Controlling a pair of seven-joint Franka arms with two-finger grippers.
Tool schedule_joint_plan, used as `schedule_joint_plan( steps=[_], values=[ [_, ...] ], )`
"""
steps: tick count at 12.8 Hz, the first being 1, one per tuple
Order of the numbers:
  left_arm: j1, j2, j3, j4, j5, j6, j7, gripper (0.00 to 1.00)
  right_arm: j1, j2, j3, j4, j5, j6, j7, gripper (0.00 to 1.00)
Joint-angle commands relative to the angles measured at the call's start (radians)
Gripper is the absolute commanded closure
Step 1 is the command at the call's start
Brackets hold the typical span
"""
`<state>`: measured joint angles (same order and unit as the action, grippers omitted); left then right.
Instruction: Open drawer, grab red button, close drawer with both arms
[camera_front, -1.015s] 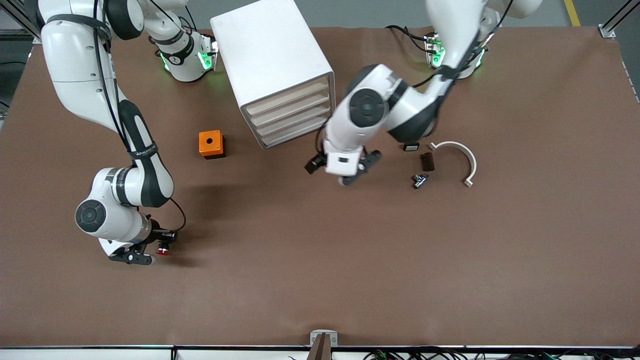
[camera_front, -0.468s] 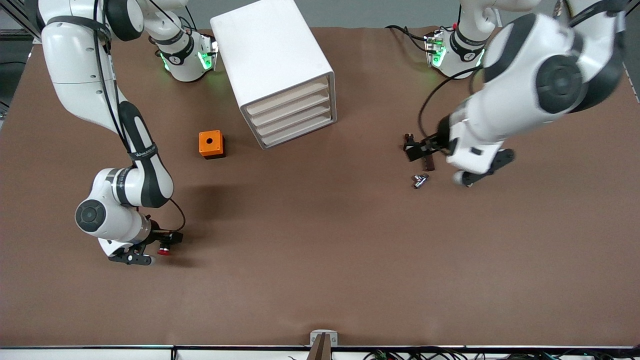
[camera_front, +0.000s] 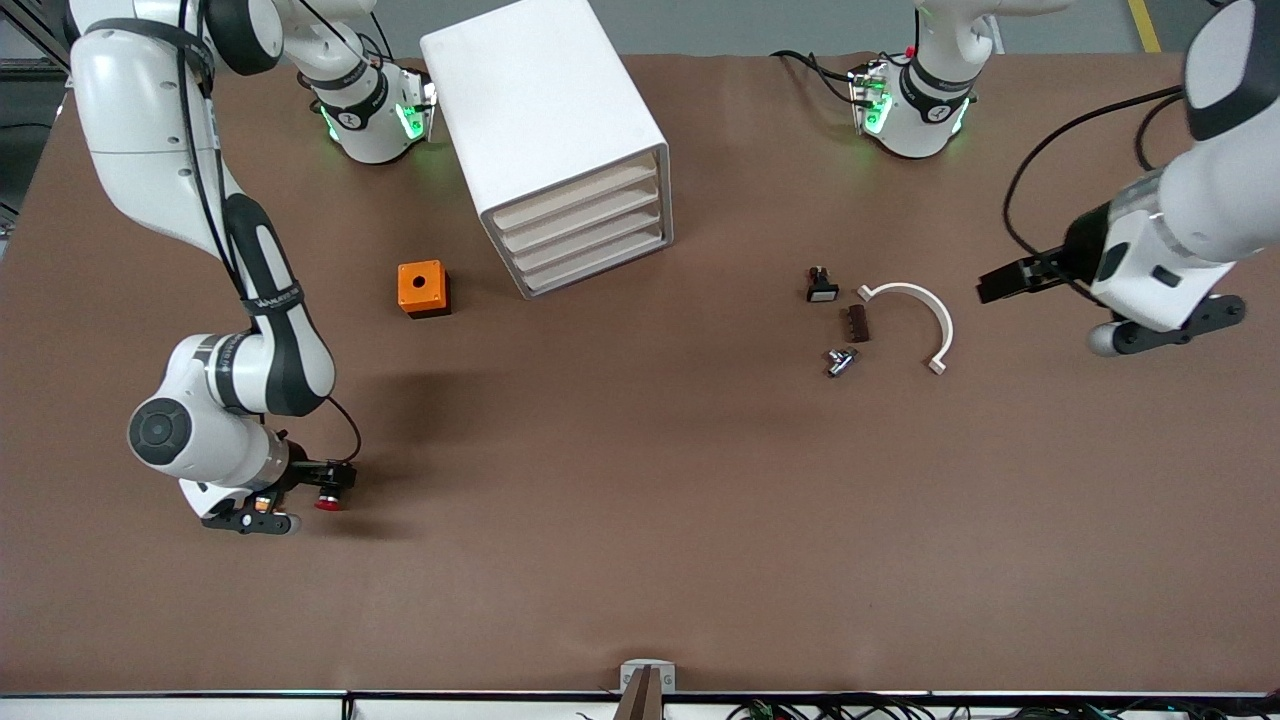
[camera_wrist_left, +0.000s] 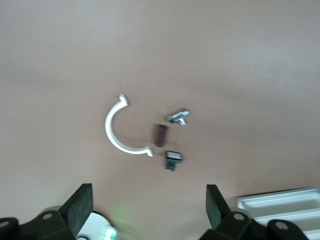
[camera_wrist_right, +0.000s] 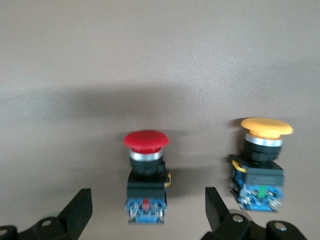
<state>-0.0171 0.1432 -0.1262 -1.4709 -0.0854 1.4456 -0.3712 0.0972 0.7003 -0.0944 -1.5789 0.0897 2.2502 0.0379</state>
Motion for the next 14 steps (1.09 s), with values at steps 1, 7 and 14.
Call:
schedule_joint_plan(
  steps=[1,7,14],
  values=[
    [0.084,-0.082,-0.01,-0.071,0.024,-0.01,0.145,0.01,-0.046,-0.112,0.015,-0.006,-0.013,-0.121,-0.053,0.0],
    [0.019,-0.139,0.102,-0.123,0.027,0.059,0.253,0.01,-0.073,-0.326,0.012,-0.006,-0.025,-0.403,-0.07,0.0],
    [-0.023,-0.123,0.097,-0.085,0.088,0.096,0.276,0.0,-0.074,-0.553,0.007,-0.003,-0.084,-0.641,-0.059,0.0]
  ],
)
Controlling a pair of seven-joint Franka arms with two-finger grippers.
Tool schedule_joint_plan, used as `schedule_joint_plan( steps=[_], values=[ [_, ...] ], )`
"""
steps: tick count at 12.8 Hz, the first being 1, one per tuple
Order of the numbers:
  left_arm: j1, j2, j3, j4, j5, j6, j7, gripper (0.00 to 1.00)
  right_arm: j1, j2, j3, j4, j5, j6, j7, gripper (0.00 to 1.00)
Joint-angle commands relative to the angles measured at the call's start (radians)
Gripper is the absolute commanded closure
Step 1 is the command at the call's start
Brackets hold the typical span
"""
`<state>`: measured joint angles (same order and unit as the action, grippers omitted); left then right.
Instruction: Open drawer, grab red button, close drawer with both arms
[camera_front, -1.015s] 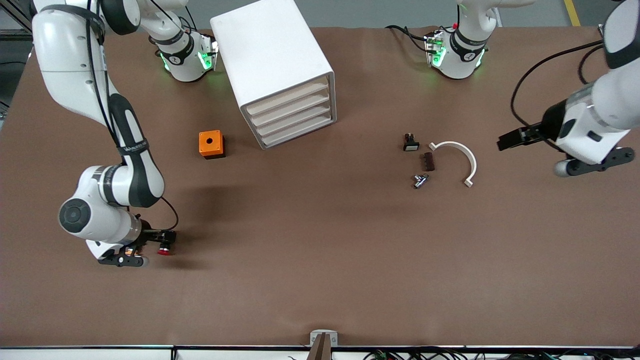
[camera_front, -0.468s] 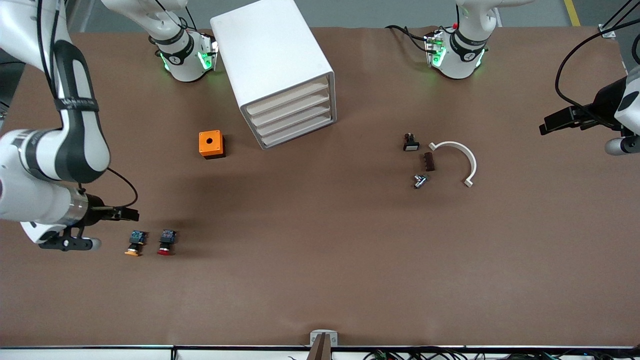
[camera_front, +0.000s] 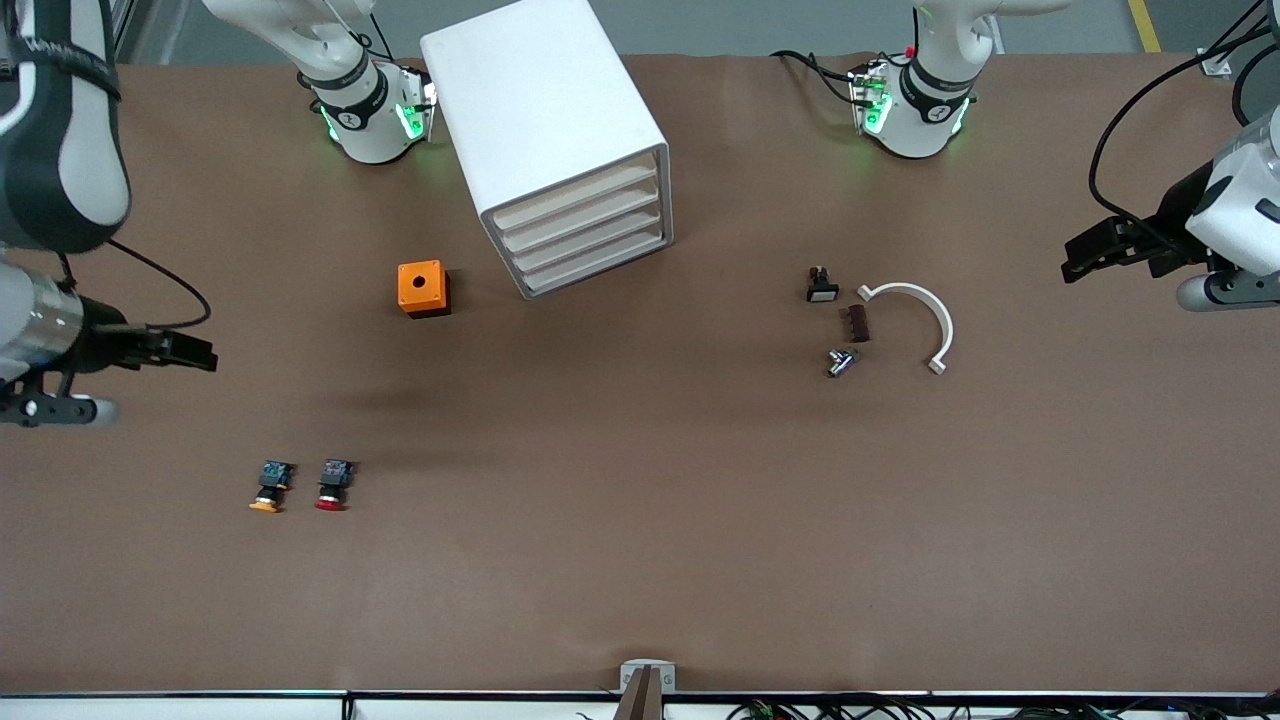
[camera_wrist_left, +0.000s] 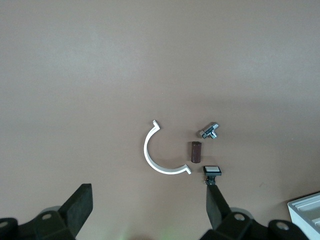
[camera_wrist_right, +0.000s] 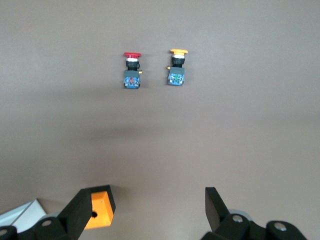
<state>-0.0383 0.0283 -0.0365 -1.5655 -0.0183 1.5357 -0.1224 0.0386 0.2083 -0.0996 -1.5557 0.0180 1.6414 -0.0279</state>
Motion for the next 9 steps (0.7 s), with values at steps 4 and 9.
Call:
schedule_joint_plan(
  steps=[4,9],
  values=[
    [0.002,-0.021,0.007,0.013,0.02,-0.002,0.03,0.0,-0.02,-0.122,0.012,-0.021,-0.006,-0.084,0.01,0.0],
    [0.002,-0.019,0.01,0.038,0.02,-0.003,0.043,0.0,-0.017,-0.113,0.017,0.124,-0.042,-0.167,0.008,0.0]
  ],
)
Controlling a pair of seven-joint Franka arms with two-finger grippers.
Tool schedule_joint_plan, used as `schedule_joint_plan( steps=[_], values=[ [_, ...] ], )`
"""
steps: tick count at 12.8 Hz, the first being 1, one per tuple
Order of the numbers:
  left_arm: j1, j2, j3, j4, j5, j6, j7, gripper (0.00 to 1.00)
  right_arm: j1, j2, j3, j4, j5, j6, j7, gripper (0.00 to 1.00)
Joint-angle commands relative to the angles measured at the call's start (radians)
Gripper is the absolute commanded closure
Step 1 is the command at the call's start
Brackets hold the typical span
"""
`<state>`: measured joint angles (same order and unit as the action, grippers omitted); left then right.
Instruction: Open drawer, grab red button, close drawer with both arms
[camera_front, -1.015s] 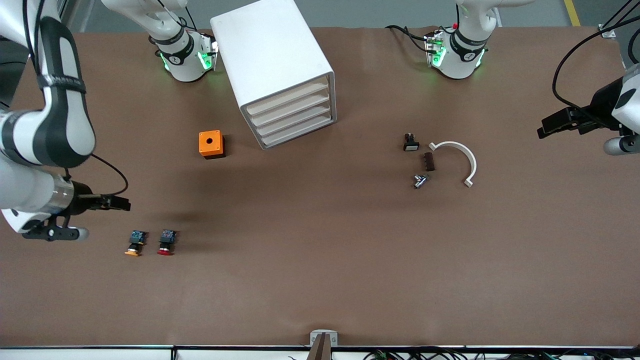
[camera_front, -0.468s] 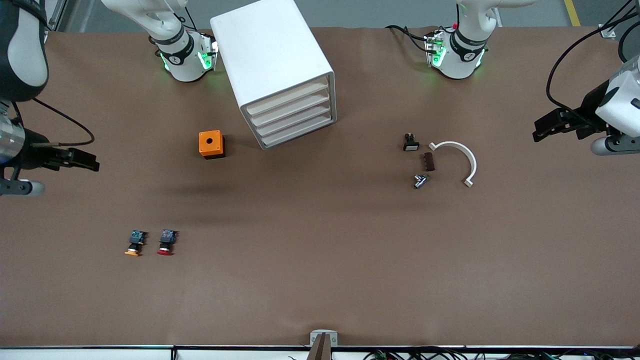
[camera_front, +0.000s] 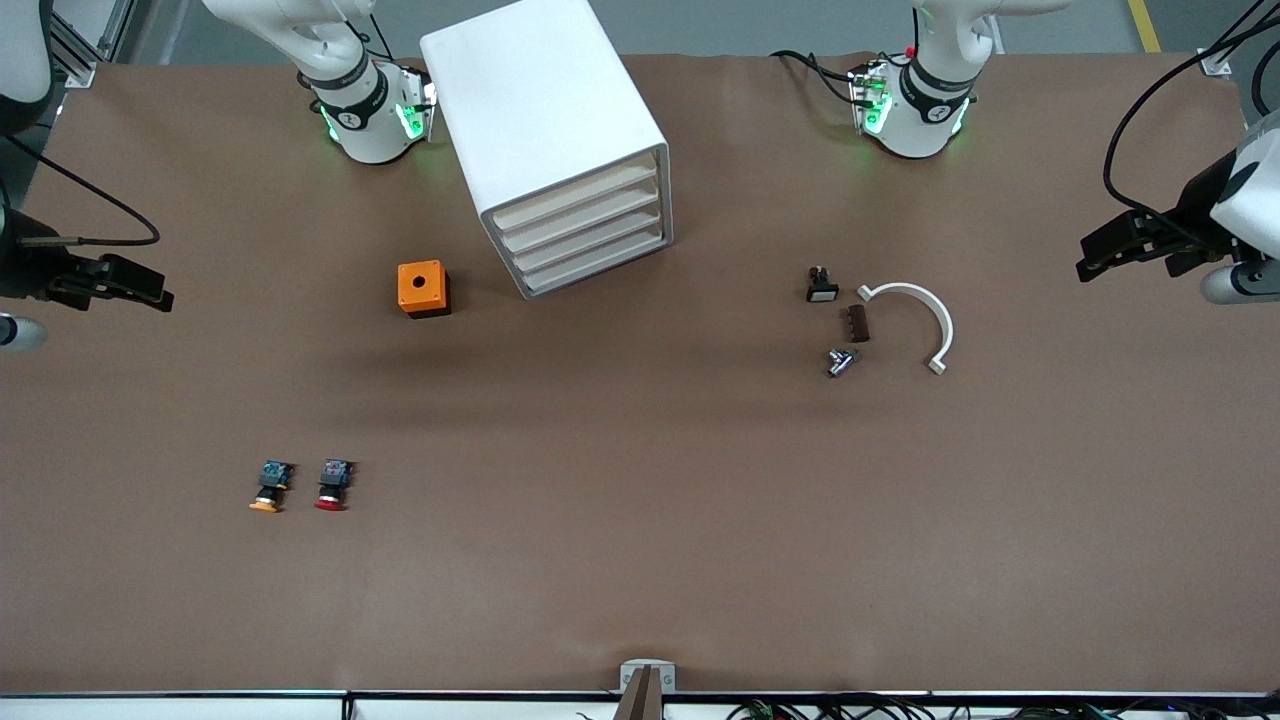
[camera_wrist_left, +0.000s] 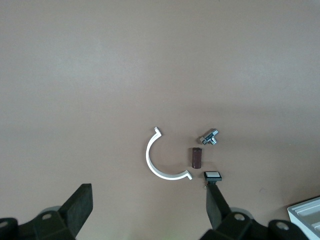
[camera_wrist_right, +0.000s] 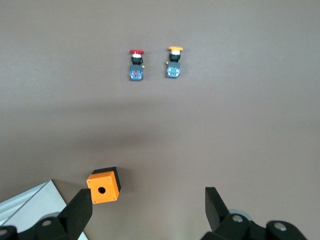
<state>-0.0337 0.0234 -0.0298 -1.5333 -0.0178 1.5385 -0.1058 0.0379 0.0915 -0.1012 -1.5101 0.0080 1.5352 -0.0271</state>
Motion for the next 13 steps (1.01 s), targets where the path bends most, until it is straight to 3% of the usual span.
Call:
schedule_joint_plan(
  steps=[1,10,13],
  values=[
    [-0.003,-0.014,0.002,0.007,0.019,-0.006,0.026,0.0,-0.019,0.004,0.018,0.099,-0.036,-0.093,0.006,0.0],
    [-0.003,-0.007,0.001,0.022,0.012,-0.006,0.023,0.0,-0.032,-0.01,0.017,0.1,0.021,-0.164,0.01,0.0],
    [-0.003,-0.008,0.001,0.024,0.012,-0.006,0.023,0.0,-0.032,-0.076,0.015,0.044,0.021,-0.167,0.033,0.0]
  ],
)
